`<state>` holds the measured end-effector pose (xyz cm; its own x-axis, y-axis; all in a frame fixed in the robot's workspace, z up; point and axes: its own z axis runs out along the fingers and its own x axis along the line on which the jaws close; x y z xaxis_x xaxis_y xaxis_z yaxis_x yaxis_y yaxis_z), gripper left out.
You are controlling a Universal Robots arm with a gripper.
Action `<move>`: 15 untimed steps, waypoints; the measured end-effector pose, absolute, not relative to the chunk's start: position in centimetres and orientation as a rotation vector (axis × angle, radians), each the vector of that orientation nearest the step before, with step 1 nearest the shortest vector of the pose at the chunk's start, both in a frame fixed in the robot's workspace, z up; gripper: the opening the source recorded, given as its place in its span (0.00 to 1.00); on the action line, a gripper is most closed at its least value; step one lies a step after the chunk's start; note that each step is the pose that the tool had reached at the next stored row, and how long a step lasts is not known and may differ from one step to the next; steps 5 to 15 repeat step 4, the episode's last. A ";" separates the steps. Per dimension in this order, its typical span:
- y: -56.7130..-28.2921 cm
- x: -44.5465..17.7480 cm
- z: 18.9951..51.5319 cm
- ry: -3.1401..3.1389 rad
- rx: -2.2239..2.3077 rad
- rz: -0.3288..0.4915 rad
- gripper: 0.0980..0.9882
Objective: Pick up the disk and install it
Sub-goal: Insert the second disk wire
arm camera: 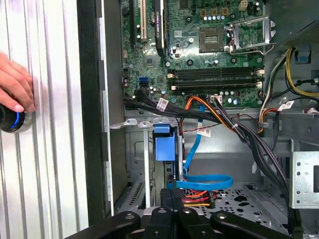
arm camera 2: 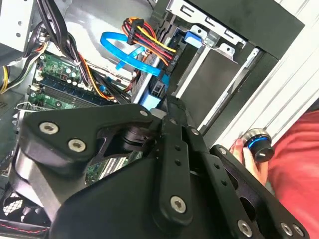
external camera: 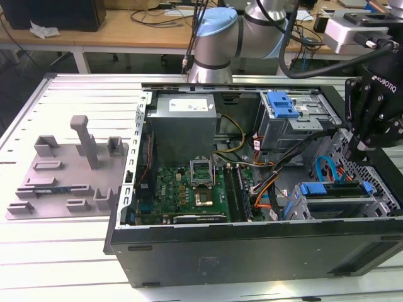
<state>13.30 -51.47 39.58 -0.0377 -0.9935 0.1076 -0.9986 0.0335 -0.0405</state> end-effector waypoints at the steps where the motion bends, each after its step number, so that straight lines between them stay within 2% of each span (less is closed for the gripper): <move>1: -51.5 13.3 39.6 -2.222 2.144 0.161 0.01; 15: -51.5 13.3 39.6 -2.222 2.144 0.162 0.01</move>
